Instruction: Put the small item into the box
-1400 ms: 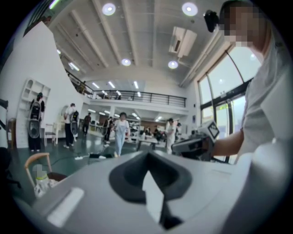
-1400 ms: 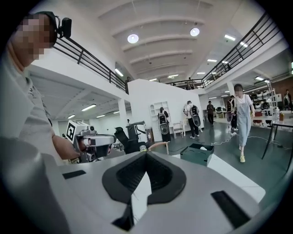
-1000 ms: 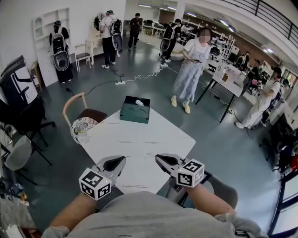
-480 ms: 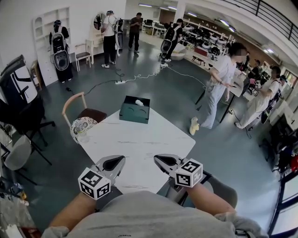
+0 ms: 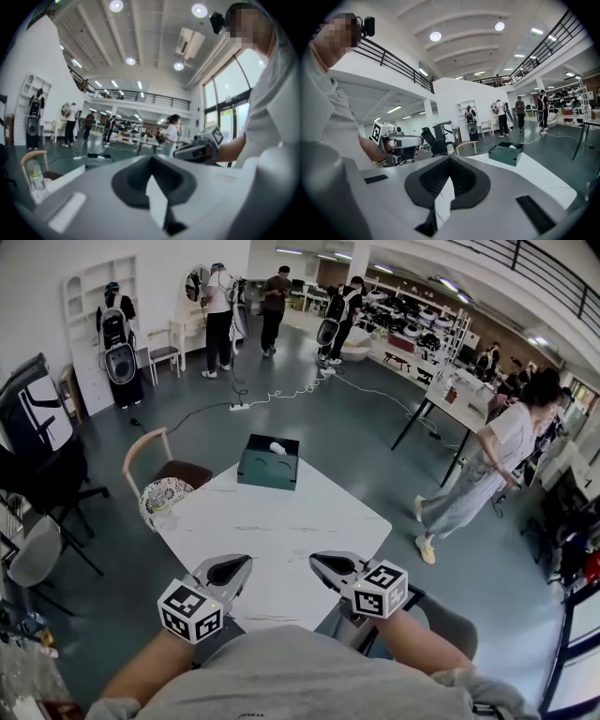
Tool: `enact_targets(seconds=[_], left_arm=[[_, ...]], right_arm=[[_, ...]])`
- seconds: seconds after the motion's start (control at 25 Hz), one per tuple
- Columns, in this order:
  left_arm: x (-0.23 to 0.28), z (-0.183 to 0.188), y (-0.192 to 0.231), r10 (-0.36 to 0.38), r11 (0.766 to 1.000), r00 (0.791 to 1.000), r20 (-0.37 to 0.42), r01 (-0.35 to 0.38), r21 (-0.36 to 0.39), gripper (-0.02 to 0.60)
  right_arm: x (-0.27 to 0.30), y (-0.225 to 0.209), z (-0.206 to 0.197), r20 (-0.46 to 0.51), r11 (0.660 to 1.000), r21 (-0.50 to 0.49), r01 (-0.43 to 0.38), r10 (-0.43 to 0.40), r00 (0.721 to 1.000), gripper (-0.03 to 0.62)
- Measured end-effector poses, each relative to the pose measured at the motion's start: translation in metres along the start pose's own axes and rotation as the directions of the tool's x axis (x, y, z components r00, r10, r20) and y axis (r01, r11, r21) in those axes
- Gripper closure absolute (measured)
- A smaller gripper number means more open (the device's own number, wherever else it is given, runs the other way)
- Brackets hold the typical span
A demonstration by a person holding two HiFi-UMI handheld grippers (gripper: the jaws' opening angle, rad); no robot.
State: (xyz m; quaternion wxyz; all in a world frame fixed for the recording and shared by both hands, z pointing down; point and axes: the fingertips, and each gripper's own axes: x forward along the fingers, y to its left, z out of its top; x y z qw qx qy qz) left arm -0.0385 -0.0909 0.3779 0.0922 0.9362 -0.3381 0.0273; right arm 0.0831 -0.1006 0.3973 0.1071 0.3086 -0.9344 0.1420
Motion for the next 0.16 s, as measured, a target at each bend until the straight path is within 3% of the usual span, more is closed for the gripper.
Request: enact_targets(seconds=[0.16], left_arm=[[-0.0011,0.0034,-0.0021,-0.001,1.000,1.000,0.001,0.001,-0.002,0.576]], right_arm=[[-0.0032,0.0020,0.0025,0.000,1.000,0.000,0.000,0.000,1.000,0.586]])
